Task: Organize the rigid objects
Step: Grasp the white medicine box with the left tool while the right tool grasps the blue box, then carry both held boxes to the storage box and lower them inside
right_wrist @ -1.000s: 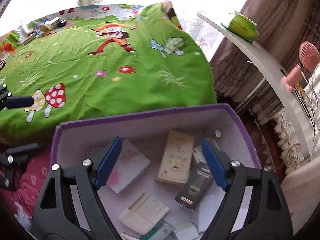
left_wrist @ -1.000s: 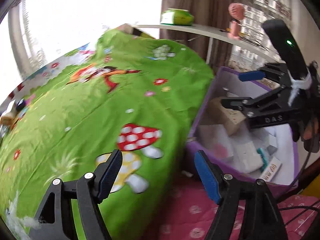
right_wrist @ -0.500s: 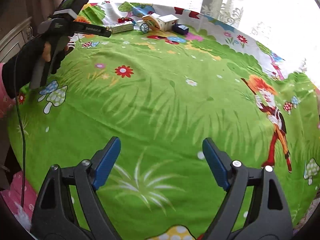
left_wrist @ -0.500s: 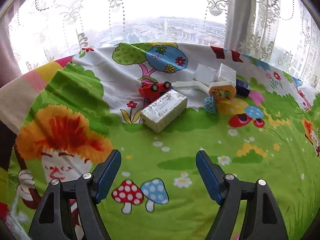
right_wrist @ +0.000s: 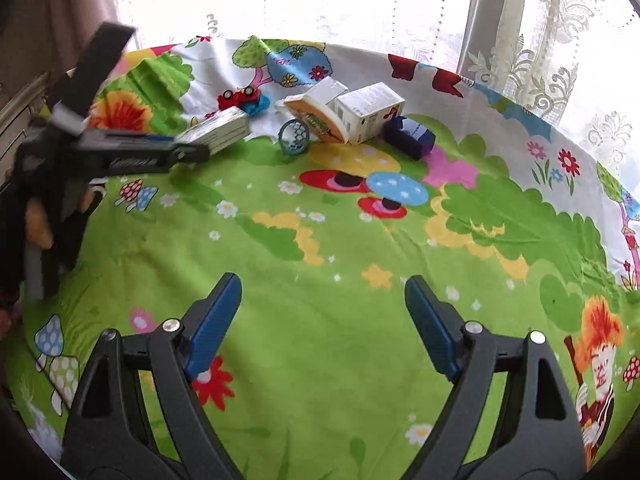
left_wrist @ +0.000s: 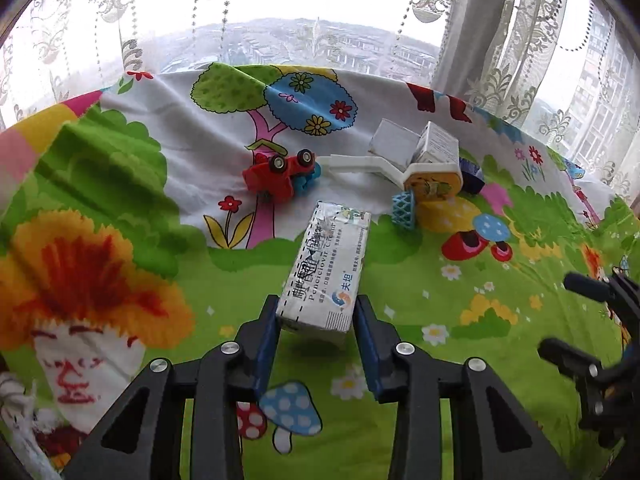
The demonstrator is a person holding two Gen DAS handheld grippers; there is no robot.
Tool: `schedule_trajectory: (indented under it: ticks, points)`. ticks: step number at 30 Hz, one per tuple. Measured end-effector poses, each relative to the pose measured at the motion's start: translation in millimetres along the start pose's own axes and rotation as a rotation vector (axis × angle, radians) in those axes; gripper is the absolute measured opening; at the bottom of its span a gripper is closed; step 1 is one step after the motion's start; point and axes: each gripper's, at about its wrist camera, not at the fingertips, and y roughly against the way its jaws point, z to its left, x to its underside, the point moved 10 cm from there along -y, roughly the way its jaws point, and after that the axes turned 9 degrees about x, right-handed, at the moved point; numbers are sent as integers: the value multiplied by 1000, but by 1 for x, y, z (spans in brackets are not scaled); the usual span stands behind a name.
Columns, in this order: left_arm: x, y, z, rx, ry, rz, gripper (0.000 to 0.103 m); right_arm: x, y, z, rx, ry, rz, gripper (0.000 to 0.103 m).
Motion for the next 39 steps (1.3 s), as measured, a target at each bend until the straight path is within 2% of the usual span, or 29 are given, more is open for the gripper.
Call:
schedule_trajectory:
  ticks: [1,4,7,8,11,14,15,16,17,18,21,26,29,30,31,32,34,37,39]
  points:
    - [15,14,-5,16,12,0,38,-11,-12,-9,21,9,-11,86]
    - [56,47,-14,-9,-9,-6,38,-44,-52,-35,58,43,-14,86]
    - [88,67,-23,15,-4,4,38,-71,-90,-59,75,59,5,86]
    - [96,70,-24,3,-6,5,38,-79,-101,-64,84,81,10,86]
    - [108,75,-25,3,2,1,38,-92,-128,-67,65,155,29,86]
    - [110,74,-25,-15,-16,-4,39,-104,-139,-64,11,165,26,86]
    - [109,74,-25,-20,-18,-7,39,-105,-141,-63,-5,161,23,84]
    - [109,74,-25,-24,-19,-11,39,-105,-140,-59,-38,156,19,78]
    - [108,73,-24,-27,-16,-15,40,-104,-135,-54,-93,152,16,37]
    - [108,73,-24,-28,-9,-19,40,-100,-131,-51,-106,142,32,31]
    - [108,74,-23,-27,10,-27,44,-79,-91,-30,-128,192,7,31]
    - [101,68,-16,-52,38,-26,71,-3,-5,3,-124,231,6,31]
    - [94,59,-16,-83,17,-5,74,45,38,19,-99,189,27,31]
    - [93,55,-18,-95,-4,8,73,58,51,23,-90,170,29,31]
    - [92,54,-20,-110,-27,6,44,70,65,27,-81,140,30,31]
    - [91,56,-24,-115,-39,1,34,80,76,30,-73,106,27,31]
    - [97,61,-42,-16,-16,29,34,92,95,36,-50,48,18,31]
    - [116,78,-67,-7,-66,22,34,104,119,45,-20,-15,18,31]
    - [134,89,-77,26,-55,29,34,112,128,50,-4,-27,37,31]
